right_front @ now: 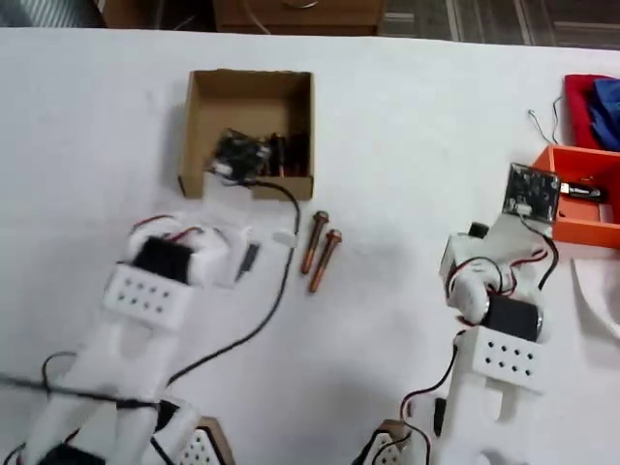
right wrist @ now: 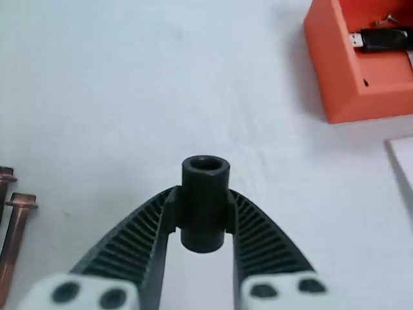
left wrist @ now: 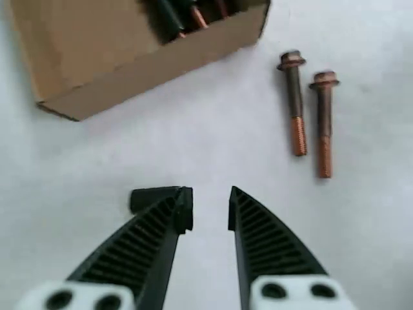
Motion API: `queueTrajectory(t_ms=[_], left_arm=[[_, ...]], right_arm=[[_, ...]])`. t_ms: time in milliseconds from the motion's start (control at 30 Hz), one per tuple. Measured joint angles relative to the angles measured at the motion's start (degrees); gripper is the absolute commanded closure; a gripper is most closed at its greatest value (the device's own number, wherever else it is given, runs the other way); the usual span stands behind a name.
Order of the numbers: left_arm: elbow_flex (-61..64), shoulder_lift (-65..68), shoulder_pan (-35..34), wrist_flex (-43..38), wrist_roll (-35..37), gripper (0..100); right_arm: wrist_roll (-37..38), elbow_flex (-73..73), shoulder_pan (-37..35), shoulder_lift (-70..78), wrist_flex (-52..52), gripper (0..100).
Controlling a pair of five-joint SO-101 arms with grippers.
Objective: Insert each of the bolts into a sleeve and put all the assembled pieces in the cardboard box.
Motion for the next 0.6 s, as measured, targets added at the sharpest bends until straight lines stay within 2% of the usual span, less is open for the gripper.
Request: queueTrajectory(t_ms=[167,233,400,600], left_arm=[[-8.9,17.2,3.7,0.3,1.8,88],[-14.3,24.4,3.8,1.7,5.3,88],[-28.4,39.5,3.8,6.9,19.0,88],[-43.0,51.9,6.7,14.2,22.4,88]], right_arm=[[-1.1,5.6,0.3,-2.0,-5.5,97.7],[-1.1,7.3,0.3,-2.5,-6.5,97.7],[-1.1,8.1,0.3,-3.1,-8.0,97.7],[-1.1,8.1,0.3,-3.3,-8.1,97.7]])
